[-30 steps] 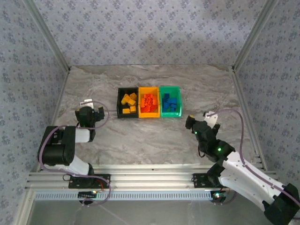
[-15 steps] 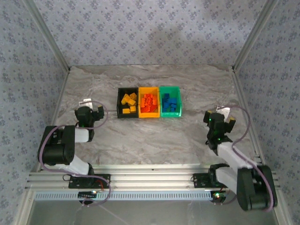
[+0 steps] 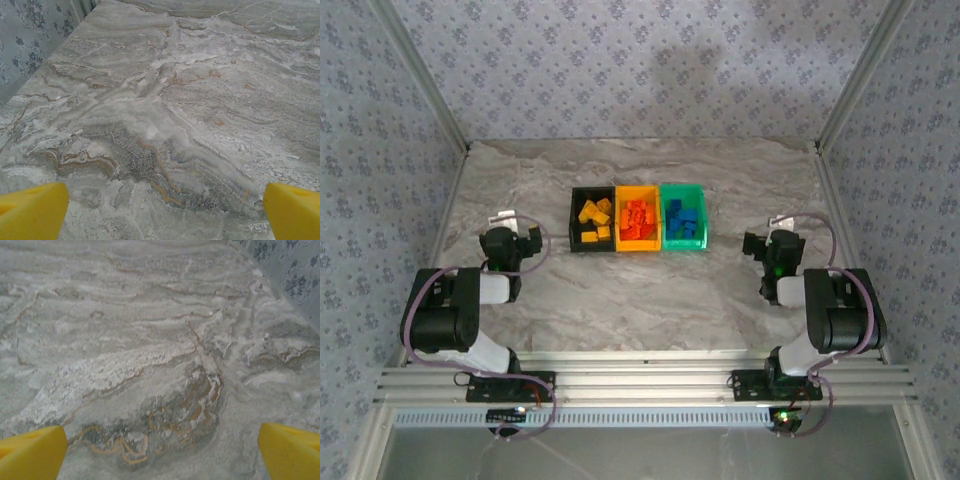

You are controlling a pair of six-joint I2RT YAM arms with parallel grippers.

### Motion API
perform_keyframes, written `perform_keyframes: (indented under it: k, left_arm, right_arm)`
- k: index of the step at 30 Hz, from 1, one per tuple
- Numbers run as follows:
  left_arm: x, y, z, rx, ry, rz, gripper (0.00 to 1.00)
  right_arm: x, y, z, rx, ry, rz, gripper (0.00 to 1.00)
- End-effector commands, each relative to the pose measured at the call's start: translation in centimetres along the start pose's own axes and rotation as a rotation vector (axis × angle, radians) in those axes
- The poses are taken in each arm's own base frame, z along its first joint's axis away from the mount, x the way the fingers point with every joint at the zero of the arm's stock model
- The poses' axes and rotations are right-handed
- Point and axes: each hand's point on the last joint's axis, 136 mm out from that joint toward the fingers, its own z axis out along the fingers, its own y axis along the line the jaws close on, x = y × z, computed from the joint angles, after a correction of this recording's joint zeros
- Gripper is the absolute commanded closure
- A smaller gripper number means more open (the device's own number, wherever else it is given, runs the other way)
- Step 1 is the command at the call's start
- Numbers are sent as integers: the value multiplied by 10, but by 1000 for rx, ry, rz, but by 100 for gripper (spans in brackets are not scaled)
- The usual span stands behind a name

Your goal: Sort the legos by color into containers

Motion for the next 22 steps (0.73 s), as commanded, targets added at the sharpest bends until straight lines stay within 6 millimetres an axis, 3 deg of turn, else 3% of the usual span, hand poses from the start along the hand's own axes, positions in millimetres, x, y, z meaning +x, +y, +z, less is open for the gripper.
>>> perform_keyframes:
  k: [1, 14, 22]
  left_arm:
    - [-12, -4, -1, 19, -41, -11, 0]
    - [-12, -4, -1, 21, -41, -10, 0]
    - [-11, -15, 0, 79, -32, 18, 0]
  right_arm:
    - [-22, 6, 1, -35, -71, 0, 0]
    - [-22, 6, 0, -36, -72, -1, 0]
    - [-22, 6, 0, -36, -71, -1, 0]
